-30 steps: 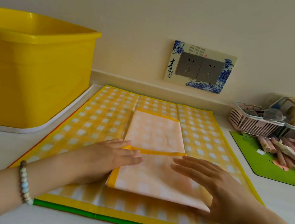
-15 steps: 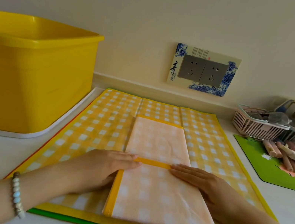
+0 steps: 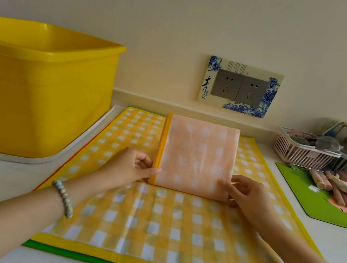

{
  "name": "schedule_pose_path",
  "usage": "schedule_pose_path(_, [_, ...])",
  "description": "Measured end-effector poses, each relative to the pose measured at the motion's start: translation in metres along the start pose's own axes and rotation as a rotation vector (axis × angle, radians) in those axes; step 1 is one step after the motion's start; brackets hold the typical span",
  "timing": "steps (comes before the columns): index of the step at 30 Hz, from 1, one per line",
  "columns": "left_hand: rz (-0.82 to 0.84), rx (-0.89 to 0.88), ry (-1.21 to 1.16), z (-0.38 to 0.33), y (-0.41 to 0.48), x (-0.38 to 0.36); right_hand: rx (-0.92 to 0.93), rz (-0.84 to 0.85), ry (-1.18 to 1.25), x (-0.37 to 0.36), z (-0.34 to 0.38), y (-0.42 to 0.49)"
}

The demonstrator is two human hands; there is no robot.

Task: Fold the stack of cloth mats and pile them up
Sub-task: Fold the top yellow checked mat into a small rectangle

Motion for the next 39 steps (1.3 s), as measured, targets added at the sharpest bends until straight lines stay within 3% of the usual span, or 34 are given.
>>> schedule_pose_path(4, [-0.016,0.094,-0.008,0.010,0.010,-0.002,-0.104,-0.040,-0.023,0.000,-0.004,0.011])
schedule_pose_path(8, [0.017,0.152,0.153,0.008,0.019,-0.002,-0.211,-0.009,-0.044,-0.002,-0.006,0.019])
schedule_pose_path(12, [0.000,0.015,0.487,-0.012,0.030,-0.008,-0.279,0.026,-0.086,-0.003,-0.006,0.027])
schedule_pose_path(16, [0.123,-0.143,0.593,-0.023,0.037,-0.044,-0.297,0.033,-0.114,-0.004,-0.005,0.030])
schedule_pose_path(20, [0.195,-0.041,0.753,-0.005,0.039,-0.068,-0.285,0.026,-0.162,-0.005,-0.004,0.029])
schedule_pose_path(22, [0.214,-0.024,0.769,0.001,0.038,-0.072,-0.192,-0.032,-0.241,-0.004,0.002,0.026])
schedule_pose_path(26, [0.235,-0.005,0.779,0.004,0.037,-0.073,0.285,-0.161,-0.720,-0.026,0.034,0.020])
schedule_pose_path(28, [0.238,0.009,0.789,0.004,0.037,-0.074,0.356,-0.086,-0.749,-0.052,0.045,0.026])
schedule_pose_path(35, [0.248,-0.056,0.922,0.006,0.040,-0.078,0.191,0.285,-0.966,-0.119,0.026,0.058])
schedule_pose_path(39, [0.253,-0.012,0.883,0.008,0.040,-0.076,0.137,0.277,-0.910,-0.108,0.010,0.058])
Point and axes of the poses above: each hand's wrist, its own y-axis towards the middle knuckle, its own x-axis out of the back of the hand, z = x × y, the point moved 6 cm from there along y, towards the middle knuckle, and after that the axes turned 1 degree about -x, right-handed, at the moved point
